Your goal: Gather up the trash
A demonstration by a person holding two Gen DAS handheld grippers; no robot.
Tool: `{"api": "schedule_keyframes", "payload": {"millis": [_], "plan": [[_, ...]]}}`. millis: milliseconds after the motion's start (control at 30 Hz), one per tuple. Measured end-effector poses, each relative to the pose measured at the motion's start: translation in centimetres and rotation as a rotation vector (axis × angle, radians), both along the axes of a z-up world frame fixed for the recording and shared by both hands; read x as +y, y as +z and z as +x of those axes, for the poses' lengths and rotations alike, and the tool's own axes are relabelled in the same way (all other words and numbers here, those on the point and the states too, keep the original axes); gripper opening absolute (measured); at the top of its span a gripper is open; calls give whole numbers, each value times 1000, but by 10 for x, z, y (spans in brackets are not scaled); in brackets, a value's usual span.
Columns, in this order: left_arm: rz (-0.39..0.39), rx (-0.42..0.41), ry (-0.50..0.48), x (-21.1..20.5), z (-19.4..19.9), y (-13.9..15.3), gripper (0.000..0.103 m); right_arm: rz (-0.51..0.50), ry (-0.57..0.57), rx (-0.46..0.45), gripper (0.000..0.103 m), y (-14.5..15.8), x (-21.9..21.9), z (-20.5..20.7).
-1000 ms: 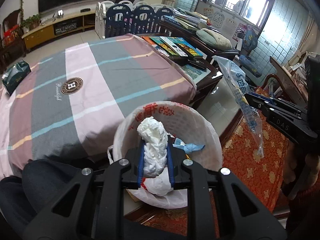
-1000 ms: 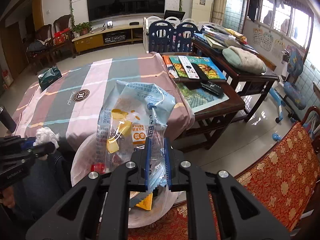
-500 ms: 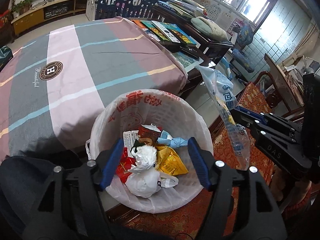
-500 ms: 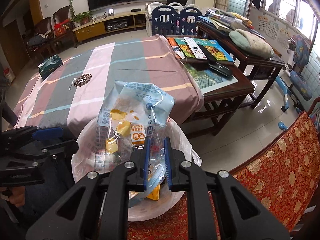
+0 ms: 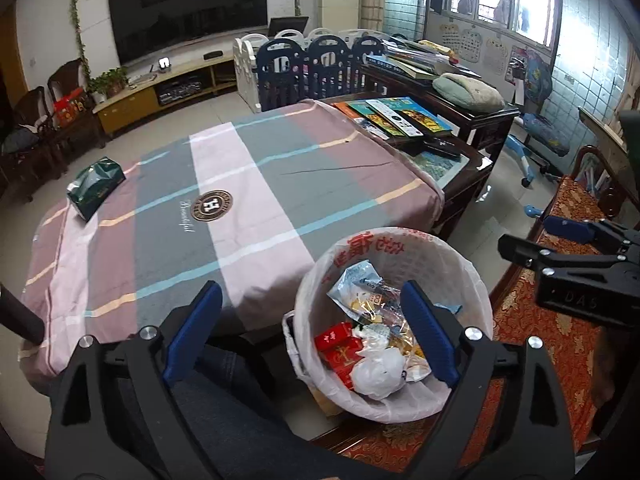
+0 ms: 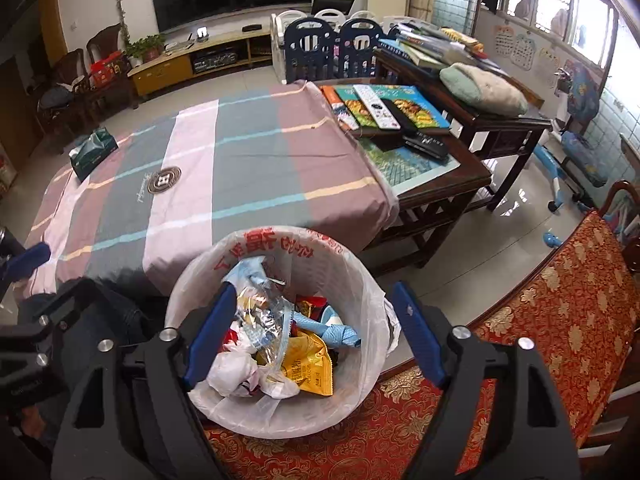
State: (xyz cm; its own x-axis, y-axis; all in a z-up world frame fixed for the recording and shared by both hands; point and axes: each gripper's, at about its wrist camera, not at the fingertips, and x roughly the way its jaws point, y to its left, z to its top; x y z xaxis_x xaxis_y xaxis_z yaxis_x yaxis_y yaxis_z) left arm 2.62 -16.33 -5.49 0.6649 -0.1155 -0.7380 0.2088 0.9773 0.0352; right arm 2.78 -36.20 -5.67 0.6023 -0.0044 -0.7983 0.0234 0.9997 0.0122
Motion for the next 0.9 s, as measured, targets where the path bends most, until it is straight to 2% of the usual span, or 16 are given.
{"api": "schedule_keyframes", "payload": {"millis": [67,133,233,333,533,667,900], "plan": [[19,-26,32,10,-13,12,93,23,-6,-42,93,20,6,-9],[26,-53,56,19,-25,25,96,23,-3,-73,96,37,14,-15],[43,-100,107,33,-43,43,100,-38,8,-95,99,54,30,-23],[57,-129,166,48,-52,56,100,-44,31,-88,99,62,43,-29],[31,-135,246,81,-57,75,100,-12,104,-63,99,76,68,-40],[7,-131,284,96,-59,79,100,-34,137,-65,99,80,84,-45],[-9,-116,301,104,-59,77,100,-30,122,-21,99,70,86,-41]]}}
